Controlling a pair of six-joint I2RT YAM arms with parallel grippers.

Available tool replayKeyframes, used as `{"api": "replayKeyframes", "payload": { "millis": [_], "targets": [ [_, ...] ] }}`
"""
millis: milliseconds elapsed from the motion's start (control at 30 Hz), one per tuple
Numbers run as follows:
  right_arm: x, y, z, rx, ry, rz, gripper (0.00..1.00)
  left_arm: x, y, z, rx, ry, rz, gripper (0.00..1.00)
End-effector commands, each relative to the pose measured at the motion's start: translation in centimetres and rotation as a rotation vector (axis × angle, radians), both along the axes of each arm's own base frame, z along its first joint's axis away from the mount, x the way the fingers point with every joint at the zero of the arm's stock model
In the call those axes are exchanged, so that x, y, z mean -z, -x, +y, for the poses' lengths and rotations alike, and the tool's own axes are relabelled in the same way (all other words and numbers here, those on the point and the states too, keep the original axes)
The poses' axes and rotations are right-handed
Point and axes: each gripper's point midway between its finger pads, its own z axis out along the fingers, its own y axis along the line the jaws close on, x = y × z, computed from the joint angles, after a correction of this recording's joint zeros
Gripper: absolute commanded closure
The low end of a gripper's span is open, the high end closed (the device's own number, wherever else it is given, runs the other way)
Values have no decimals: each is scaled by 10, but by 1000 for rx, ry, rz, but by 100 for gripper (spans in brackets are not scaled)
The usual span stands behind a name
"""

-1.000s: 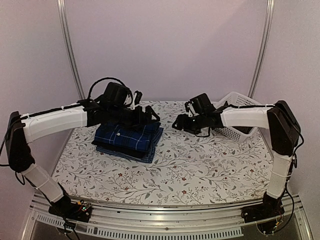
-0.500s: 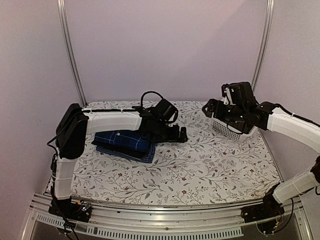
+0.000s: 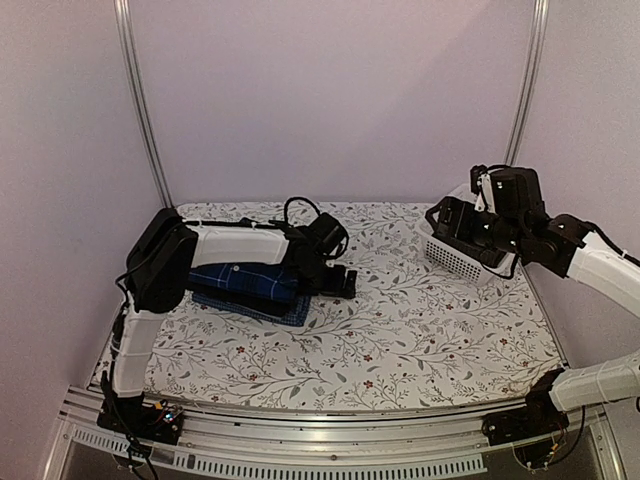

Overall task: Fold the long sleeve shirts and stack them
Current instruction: Move the square-folded shirt to the corner of the board.

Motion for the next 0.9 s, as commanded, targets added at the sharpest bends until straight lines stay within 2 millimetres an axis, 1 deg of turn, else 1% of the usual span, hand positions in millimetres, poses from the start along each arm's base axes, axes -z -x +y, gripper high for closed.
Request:
{"api": "replayKeyframes", "payload": {
  "millis": [0, 33, 167, 267, 467, 600, 700, 800, 867],
  "targets": [
    [-5, 7, -12, 34, -6, -14, 7, 12, 1, 39, -9, -72, 24, 0],
    [-5, 7, -12, 36, -7, -15, 7, 10, 2, 46, -12, -72, 20, 0],
    [-3, 8, -13, 39, -13, -11, 6, 16, 2, 78, -20, -102, 26, 0],
    [-1, 8, -12, 36, -18, -7, 6, 15, -5, 99, -31, -115, 24, 0],
    [4, 9, -7, 21, -33, 6, 6, 11, -34, 139, -50, -127, 2, 0],
    [6, 11, -8, 20, -34, 11, 6, 15, -50, 163, -47, -120, 9, 0],
    [5, 13, -10, 21, -37, 7, 6, 17, -64, 181, -68, -108, 9, 0],
    [4, 14, -10, 15, -36, 6, 5, 18, -80, 200, -110, -105, 9, 0],
    [5, 15, -9, 8, -33, 10, 5, 18, -91, 209, -131, -100, 4, 0]
  ]
}}
